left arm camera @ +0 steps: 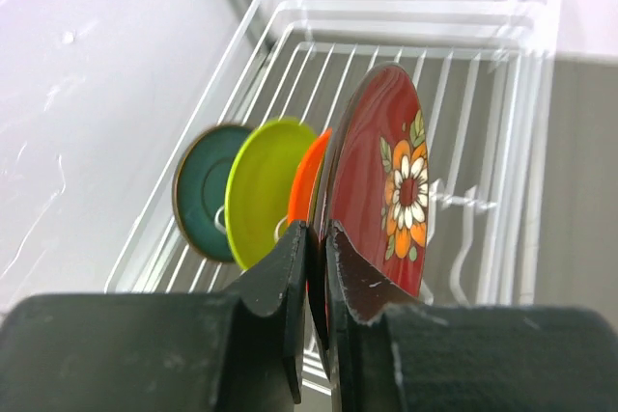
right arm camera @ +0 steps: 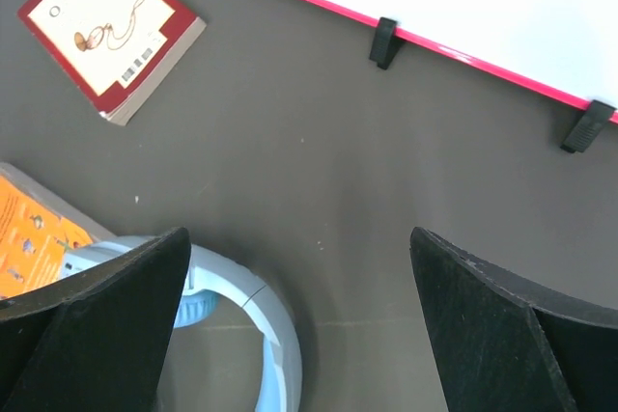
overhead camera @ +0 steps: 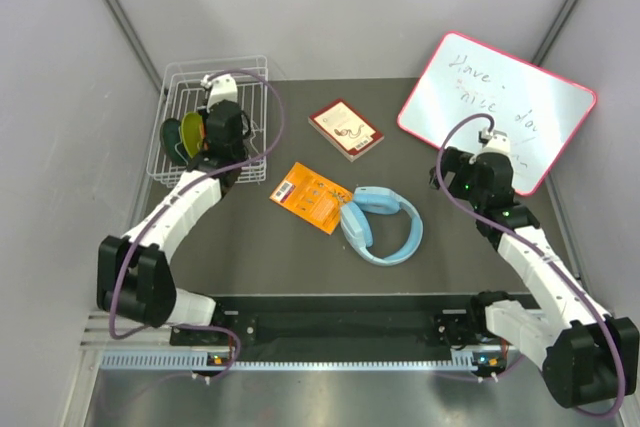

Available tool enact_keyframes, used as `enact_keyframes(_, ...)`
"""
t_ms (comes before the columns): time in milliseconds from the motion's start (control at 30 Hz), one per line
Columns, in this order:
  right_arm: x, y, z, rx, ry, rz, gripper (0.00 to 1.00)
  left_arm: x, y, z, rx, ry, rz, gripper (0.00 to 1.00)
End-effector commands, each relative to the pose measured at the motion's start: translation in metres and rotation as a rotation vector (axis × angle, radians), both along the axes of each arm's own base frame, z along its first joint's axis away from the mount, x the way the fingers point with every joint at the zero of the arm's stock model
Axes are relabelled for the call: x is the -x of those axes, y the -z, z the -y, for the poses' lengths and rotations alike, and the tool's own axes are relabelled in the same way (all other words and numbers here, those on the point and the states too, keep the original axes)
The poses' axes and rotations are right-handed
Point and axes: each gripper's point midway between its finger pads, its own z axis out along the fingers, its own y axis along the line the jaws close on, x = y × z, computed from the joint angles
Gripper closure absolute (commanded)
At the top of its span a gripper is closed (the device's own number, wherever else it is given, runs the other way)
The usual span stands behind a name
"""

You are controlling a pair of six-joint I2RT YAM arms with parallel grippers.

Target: Unload the plates from the dish rack

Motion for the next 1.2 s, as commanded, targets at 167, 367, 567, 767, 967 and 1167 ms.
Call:
enact_keyframes(167, -0.002, -0.04, -0.04, -0.135, -0.176, 0.086, 0.06, 0.017, -0.079, 0.066, 0.334, 0.336, 0.148, 1.0)
enact_keyframes(367, 0.007, -0.05, -0.07, -0.246, -0.323, 0.117, 0.08, 0.035, -0.056, 0.148, 0.597, 0.714, 0.031, 1.0)
enact_keyframes(567, 0.014, -0.062, -0.091, -0.35, -0.417, 0.165, 0.09, 0.059, -0.049, 0.205, 0.801, 1.028, 0.003, 1.0)
enact_keyframes(767, 0.016, -0.066, -0.106, -0.41, -0.47, 0.173, 0.09, 0.075, -0.04, 0.231, 0.922, 1.183, -0.044, 1.0)
enact_keyframes(967, 0.015, -0.065, -0.129, -0.44, -0.535, 0.169, 0.09, 0.082, -0.026, 0.244, 0.97, 1.228, -0.091, 1.0)
enact_keyframes(1167, 0.014, -0.06, -0.156, -0.45, -0.602, 0.15, 0.1, 0.088, -0.022, 0.258, 0.997, 1.264, -0.107, 1.0)
